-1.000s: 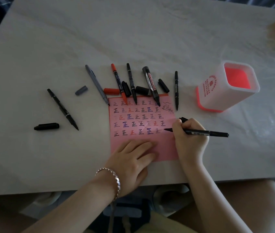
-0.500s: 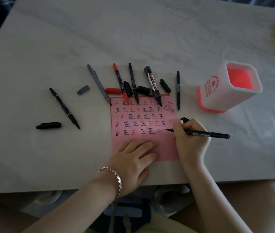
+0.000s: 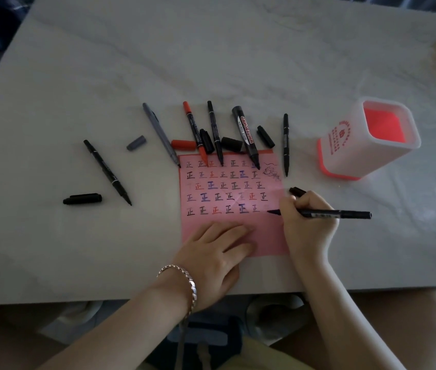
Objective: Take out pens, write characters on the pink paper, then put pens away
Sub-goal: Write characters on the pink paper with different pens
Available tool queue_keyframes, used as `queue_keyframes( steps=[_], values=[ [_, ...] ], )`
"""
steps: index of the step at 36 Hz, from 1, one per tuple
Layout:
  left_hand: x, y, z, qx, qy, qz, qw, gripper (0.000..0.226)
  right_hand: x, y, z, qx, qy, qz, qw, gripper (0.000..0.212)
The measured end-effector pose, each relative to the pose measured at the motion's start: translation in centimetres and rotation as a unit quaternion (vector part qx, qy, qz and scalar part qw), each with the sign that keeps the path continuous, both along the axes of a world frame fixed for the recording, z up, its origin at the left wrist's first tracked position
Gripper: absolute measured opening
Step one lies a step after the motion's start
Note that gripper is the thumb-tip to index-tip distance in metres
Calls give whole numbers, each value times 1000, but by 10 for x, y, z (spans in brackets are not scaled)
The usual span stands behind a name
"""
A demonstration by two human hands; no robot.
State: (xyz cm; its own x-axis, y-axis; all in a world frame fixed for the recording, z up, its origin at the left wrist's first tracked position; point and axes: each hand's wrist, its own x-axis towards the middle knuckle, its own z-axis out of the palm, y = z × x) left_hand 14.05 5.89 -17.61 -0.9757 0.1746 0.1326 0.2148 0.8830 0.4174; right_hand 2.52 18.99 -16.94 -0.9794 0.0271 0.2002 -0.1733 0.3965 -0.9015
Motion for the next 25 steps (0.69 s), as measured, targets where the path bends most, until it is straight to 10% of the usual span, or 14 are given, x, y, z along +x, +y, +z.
queue_keyframes(
  steps=[25],
  values=[
    [0, 0, 2, -5, -9, -5, 1000, 38, -1, 7, 0, 12, 15, 15, 1000, 32]
  ],
)
